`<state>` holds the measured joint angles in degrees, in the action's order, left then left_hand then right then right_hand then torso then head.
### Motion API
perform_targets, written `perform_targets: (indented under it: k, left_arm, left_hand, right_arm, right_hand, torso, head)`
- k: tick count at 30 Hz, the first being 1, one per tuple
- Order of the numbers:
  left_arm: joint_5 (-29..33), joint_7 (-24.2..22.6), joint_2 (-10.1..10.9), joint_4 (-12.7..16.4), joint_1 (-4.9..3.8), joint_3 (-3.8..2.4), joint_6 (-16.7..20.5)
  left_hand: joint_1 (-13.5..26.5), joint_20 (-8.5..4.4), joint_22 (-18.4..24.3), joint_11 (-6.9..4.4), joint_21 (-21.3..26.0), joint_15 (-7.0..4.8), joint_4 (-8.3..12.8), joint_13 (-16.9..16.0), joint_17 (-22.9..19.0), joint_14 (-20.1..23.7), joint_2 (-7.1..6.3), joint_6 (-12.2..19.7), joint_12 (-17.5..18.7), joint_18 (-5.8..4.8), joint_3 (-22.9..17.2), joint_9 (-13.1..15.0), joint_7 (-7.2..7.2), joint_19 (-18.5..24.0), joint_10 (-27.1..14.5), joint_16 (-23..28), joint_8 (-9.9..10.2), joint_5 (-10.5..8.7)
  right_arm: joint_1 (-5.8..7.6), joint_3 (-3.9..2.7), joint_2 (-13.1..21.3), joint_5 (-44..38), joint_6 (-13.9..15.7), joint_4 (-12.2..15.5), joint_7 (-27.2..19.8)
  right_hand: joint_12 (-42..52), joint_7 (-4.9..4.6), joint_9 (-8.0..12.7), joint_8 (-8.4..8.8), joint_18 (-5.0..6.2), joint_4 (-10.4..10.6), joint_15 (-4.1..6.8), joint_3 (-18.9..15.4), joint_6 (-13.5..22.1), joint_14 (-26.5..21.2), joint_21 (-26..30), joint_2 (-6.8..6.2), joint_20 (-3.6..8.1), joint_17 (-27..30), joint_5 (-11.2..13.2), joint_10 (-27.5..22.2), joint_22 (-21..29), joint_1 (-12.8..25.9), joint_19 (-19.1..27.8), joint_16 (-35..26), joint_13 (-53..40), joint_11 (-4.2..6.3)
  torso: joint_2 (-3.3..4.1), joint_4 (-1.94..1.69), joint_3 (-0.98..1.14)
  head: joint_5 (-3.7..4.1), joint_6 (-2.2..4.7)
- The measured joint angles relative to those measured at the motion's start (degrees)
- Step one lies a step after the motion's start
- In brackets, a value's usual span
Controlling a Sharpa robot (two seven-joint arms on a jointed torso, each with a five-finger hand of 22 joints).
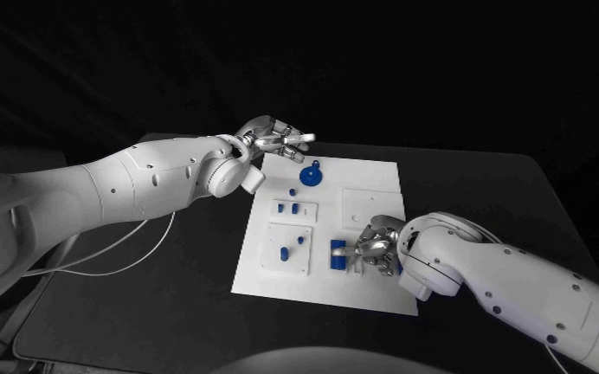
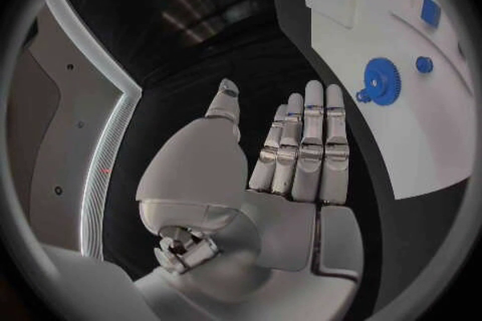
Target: Assemble the parts on the task board
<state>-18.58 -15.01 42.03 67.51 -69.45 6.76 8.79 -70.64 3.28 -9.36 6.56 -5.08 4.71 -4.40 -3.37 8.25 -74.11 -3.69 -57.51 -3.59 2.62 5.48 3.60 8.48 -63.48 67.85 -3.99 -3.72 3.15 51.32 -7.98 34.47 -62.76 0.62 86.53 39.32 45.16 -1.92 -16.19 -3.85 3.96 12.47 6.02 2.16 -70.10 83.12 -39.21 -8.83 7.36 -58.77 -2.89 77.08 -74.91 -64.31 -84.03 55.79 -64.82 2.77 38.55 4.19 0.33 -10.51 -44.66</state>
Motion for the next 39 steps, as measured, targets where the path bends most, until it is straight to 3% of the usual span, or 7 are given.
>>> perform_targets:
  k: [8, 21, 23, 25, 29, 35, 39]
  left_arm:
    - [-0.2, 0.2, 0.1, -0.1, 0.0, 0.0, 0.0]
    - [-0.3, 0.2, 0.3, -0.2, 0.0, 0.0, 0.0]
    - [-0.3, 0.2, 0.3, -0.2, 0.0, 0.0, 0.0]
    - [-0.4, 0.2, 0.3, -0.2, 0.0, 0.0, 0.0]
    - [-0.4, 0.2, 0.3, -0.3, 0.0, 0.0, 0.0]
    - [-0.4, 0.2, 0.2, -0.5, 0.0, 0.0, 0.0]
    - [-0.4, 0.2, 0.1, -0.7, 0.0, 0.0, 0.0]
  left_hand:
    - [0.0, 0.0, 0.0, 0.0, 0.0, 0.0, 0.0, 0.0, 0.0, 0.0, 0.0, 0.0, 0.0, 0.0, 0.0, 0.0, 0.0, 0.0, 0.0, 0.0, 0.0, 0.0]
    - [0.0, 0.0, 0.1, 0.0, -0.2, 0.0, 0.0, 0.0, 0.1, 0.0, 0.0, 0.0, 0.0, 0.0, 0.0, 0.0, 0.0, 0.0, 0.0, 0.0, 0.0, 0.0]
    - [0.0, 0.0, 0.2, 0.0, -0.2, 0.0, 0.0, 0.0, 0.1, 0.0, 0.0, 0.0, 0.0, 0.0, 0.0, 0.0, 0.0, 0.0, 0.0, 0.0, 0.0, 0.0]
    - [0.0, 0.0, 0.2, 0.0, -0.2, 0.0, 0.0, 0.0, 0.1, 0.0, 0.0, 0.0, 0.0, 0.0, 0.0, 0.0, 0.0, 0.0, 0.0, 0.0, 0.0, 0.0]
    - [0.0, 0.0, 0.2, 0.0, -0.2, 0.0, 0.0, 0.0, 0.1, 0.0, 0.0, 0.0, 0.0, 0.0, 0.0, 0.0, 0.0, 0.0, 0.0, 0.0, 0.0, 0.0]
    - [0.0, 0.0, 0.3, 0.0, -0.2, 0.0, 0.1, 0.0, 0.2, 0.0, 0.0, 0.0, 0.0, 0.0, -0.1, 0.0, 0.0, 0.0, 0.0, 0.0, 0.0, 0.0]
    - [0.0, 0.0, 0.3, 0.0, -0.2, 0.0, 0.2, 0.0, 0.2, 0.0, 0.0, 0.0, 0.0, 0.0, -0.2, 0.0, 0.0, 0.0, 0.0, 0.0, 0.0, 0.0]
  right_arm:
    - [-0.07, 0.05, 2.2, -1.2, 2.7, 1.7, -2.3]
    - [-0.22, 0.01, 7.0, -9.5, 12.2, 4.9, -17.9]
    - [-0.41, 0.01, 7.5, -12.2, 13.8, 5.3, -21.5]
    - [-0.54, 0.02, 7.9, -15.1, 15.2, 5.5, -25.1]
    - [-0.65, 0.02, 8.1, -20.9, 17.1, 5.6, -31.5]
    - [-0.66, 0.89, 7.6, -29.8, 17.6, 5.6, -37.4]
    - [-0.63, 2.4, 7.0, -35.5, 17.6, 5.4, -39.3]
  right_hand:
    - [1.2, -0.28, -0.3, 0.21, 0.0, -0.9, 0.0, -0.6, 1.2, 0.0, 0.0, 0.34, 0.0, 0.1, -0.5, -0.4, 0.0, -0.3, 0.0, -0.4, -0.3, -0.4]
    - [3.7, -2.62, 5.9, 0.26, -0.01, -16.8, -0.83, 5.5, 5.7, -0.4, -0.5, 2.58, -0.82, 0.4, -4.1, -1.3, 0.0, -9.1, 0.0, -0.5, -1.0, -1.35]
    - [4.5, -2.95, 7.3, 0.26, -0.01, -19.4, -1.03, 8.0, 6.9, -0.6, 0.8, 2.49, -0.98, 1.0, -3.5, -1.6, 0.0, -11.3, 0.1, -1.3, -1.2, -1.58]
    - [4.7, -3.14, 9.4, 0.26, -0.02, -23.0, -0.99, 11.9, 8.3, -0.8, 1.8, 1.95, -1.23, 1.5, -6.5, -2.1, 0.0, -12.6, 0.0, -1.9, -1.4, -1.44]
    - [4.0, -0.79, 12.2, 0.26, -0.01, -28.4, 0.02, 19.7, 11.3, -2.0, 2.6, 1.11, -0.56, 2.0, -10.8, -4.1, 0.0, -11.7, 0.0, -2.4, 0.1, 0.41]
    - [5.1, 2.7, 12.4, 0.26, -0.02, -27.8, 0.64, 21.8, 14.0, -2.7, 1.7, -0.08, 0.24, 0.8, -10.6, -5.3, 0.0, -12.9, 0.4, -1.5, 2.2, 1.66]
    - [5.0, 2.98, 12.5, 0.26, -0.02, -27.5, 0.65, 22.1, 14.2, -3.6, -0.7, -0.39, 0.45, 0.6, -8.6, -6.6, 0.0, -13.2, 0.4, -1.7, 3.3, 1.41]
  torso:
    - [0.0, -0.02, 0.01]
    - [-0.01, 0.0, -0.01]
    - [-0.02, 0.01, 0.01]
    - [-0.02, 0.02, 0.01]
    - [-0.03, 0.02, 0.0]
    - [-0.02, -0.02, 0.01]
    - [-0.02, -0.05, -0.03]
  head:
    - [0.01, 0.14]
    - [-0.35, 0.3]
    - [-0.42, 0.29]
    - [-0.46, 0.29]
    - [-0.56, 0.28]
    - [-0.6, 0.15]
    - [-0.6, 0.02]
